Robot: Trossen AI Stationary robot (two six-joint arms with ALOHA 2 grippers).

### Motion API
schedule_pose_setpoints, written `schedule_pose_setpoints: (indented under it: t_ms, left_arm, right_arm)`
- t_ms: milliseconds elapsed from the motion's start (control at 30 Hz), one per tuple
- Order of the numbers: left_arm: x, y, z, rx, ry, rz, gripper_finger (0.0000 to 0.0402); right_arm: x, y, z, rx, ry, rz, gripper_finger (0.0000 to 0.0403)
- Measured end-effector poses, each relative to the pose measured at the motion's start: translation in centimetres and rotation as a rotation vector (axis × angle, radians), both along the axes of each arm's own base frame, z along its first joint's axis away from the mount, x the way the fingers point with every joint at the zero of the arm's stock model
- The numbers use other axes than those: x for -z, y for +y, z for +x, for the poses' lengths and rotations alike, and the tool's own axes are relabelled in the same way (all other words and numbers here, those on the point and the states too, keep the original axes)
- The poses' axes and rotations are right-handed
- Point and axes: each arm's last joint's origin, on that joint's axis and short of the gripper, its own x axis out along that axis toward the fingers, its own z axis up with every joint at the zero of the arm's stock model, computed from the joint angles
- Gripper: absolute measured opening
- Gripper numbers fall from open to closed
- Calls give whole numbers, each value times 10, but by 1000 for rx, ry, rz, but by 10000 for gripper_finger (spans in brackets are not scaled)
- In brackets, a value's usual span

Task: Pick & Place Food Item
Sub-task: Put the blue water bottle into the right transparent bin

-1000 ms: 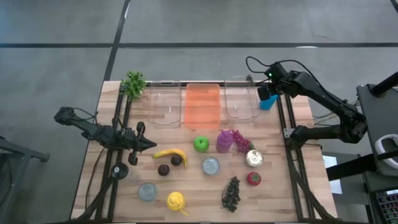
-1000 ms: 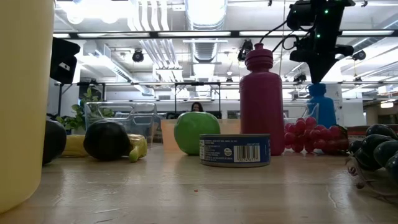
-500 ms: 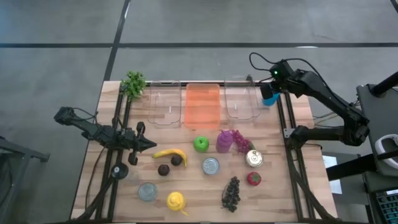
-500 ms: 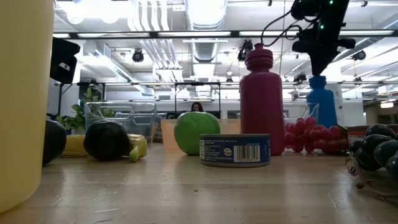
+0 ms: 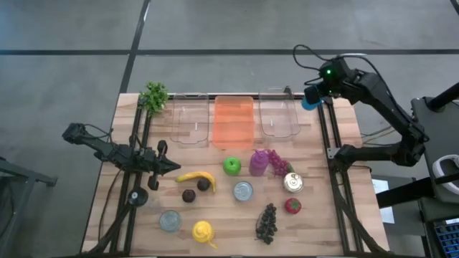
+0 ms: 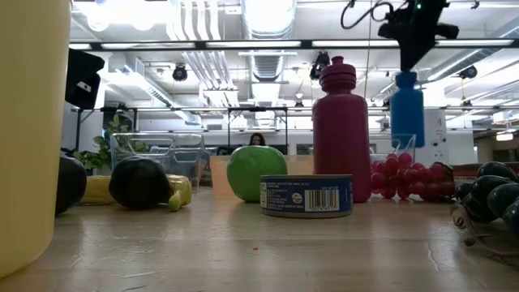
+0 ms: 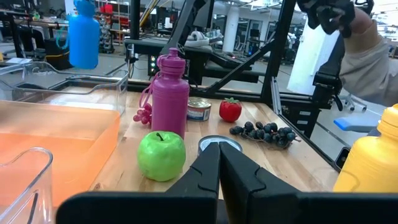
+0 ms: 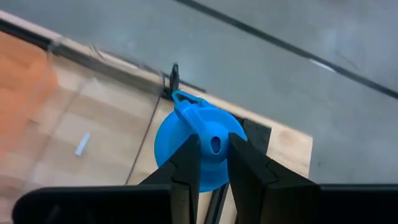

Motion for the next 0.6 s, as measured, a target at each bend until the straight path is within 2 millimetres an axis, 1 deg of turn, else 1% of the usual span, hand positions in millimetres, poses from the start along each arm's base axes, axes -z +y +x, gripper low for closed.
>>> schedule_pose_setpoints:
  t_ms: [167, 233, 500, 600]
  left_arm:
    - [0, 0, 0, 0, 0, 0, 10]
    - [0, 0, 0, 0, 0, 0, 10]
    - [0, 0, 0, 0, 0, 0, 10]
    - [0, 0, 0, 0, 0, 0, 10]
  right_arm:
    - [-14, -4, 8, -122, -42, 31, 57]
    - [-18, -7, 12, -142, -36, 39, 57]
    - [-25, -22, 27, -172, 32, 89, 57]
    - [-26, -27, 34, -224, 11, 122, 57]
